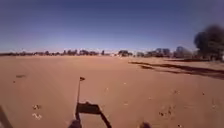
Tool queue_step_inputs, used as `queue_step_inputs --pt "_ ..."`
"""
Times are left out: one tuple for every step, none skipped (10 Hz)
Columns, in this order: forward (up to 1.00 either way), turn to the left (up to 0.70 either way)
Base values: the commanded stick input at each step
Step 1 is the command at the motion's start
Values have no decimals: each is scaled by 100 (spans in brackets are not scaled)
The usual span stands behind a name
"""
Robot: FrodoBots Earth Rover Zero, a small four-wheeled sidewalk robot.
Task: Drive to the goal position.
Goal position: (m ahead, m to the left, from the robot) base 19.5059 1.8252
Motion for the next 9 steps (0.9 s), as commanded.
queue_step_inputs --pt "70 0" --pt "70 0" --pt "70 0" --pt "70 0" --pt "70 0" --pt "70 0" --pt "70 0" --pt "70 0" --pt "70 0"
